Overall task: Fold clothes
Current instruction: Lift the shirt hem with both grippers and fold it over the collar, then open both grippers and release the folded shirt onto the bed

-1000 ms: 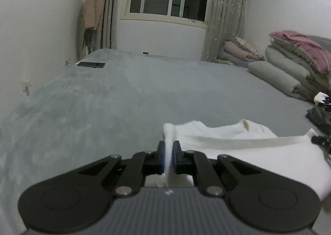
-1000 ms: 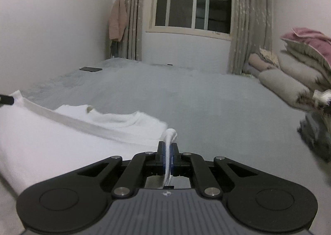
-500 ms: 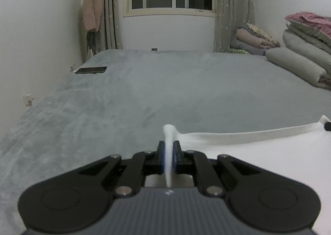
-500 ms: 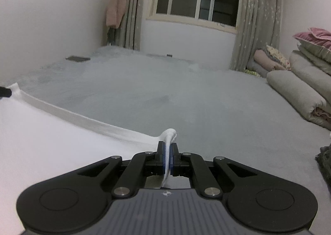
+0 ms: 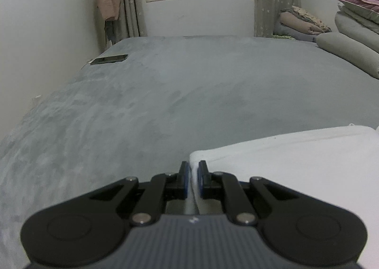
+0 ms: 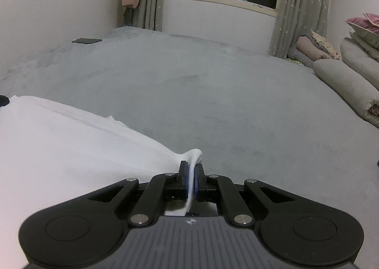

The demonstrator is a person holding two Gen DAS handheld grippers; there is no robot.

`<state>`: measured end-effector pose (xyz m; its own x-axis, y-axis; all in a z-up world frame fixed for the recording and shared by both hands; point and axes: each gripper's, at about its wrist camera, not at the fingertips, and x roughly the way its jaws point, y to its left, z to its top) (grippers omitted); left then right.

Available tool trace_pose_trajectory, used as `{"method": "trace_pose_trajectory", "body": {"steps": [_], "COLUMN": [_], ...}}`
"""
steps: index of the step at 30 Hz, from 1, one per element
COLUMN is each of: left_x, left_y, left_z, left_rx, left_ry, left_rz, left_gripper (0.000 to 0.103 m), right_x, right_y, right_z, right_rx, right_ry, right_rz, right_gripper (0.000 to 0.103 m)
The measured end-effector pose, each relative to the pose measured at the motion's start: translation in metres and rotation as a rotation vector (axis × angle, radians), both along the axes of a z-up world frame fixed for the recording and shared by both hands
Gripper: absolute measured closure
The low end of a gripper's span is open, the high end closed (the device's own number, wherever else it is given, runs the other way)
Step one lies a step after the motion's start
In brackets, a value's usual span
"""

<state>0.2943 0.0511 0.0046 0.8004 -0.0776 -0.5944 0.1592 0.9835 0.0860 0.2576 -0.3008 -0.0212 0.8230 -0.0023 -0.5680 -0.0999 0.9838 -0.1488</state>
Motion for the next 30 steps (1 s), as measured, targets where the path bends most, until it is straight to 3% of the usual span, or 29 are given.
{"method": "trace_pose_trajectory", "body": {"steps": [5, 8, 12, 16, 18, 25, 30], "left_x": [-0.005, -0.015, -0.038, -0.066, -0.079, -0.120, -0.128], "left_y": [0.001, 0.007, 0.011, 0.005, -0.004, -0.037, -0.067], "left_z": [0.011, 0.026, 0.050, 0.070, 0.074, 0.062, 0.026], "left_rx": [0.025, 0.030, 0.042, 0.011, 0.006, -0.103, -0.051], "left_ry": [0.000, -0.008, -0.021, -0.036, -0.035, 0.006, 0.034], "left_rz": [0.029, 0.043, 0.054, 0.046, 0.045, 0.043, 0.003], "left_gripper": [0.092, 0.092, 0.090, 0.077, 0.076, 0.066, 0.063], "right_x": [-0.002, -0.014, -0.038, -0.062, -0.077, -0.119, -0.122], "right_y": [0.014, 0.013, 0.011, 0.009, 0.019, 0.074, 0.103], "right_z": [0.001, 0.012, 0.033, 0.053, 0.063, 0.069, 0.044], "right_rx": [-0.079, -0.067, -0.025, 0.017, 0.055, 0.227, 0.208], "right_ry": [-0.010, -0.019, -0.032, -0.045, -0.052, -0.022, 0.031], "right_rz": [-0.028, -0.072, -0.096, -0.120, -0.099, 0.024, 0.075], "right_gripper": [0.095, 0.075, 0.073, 0.072, 0.069, 0.052, 0.046]}}
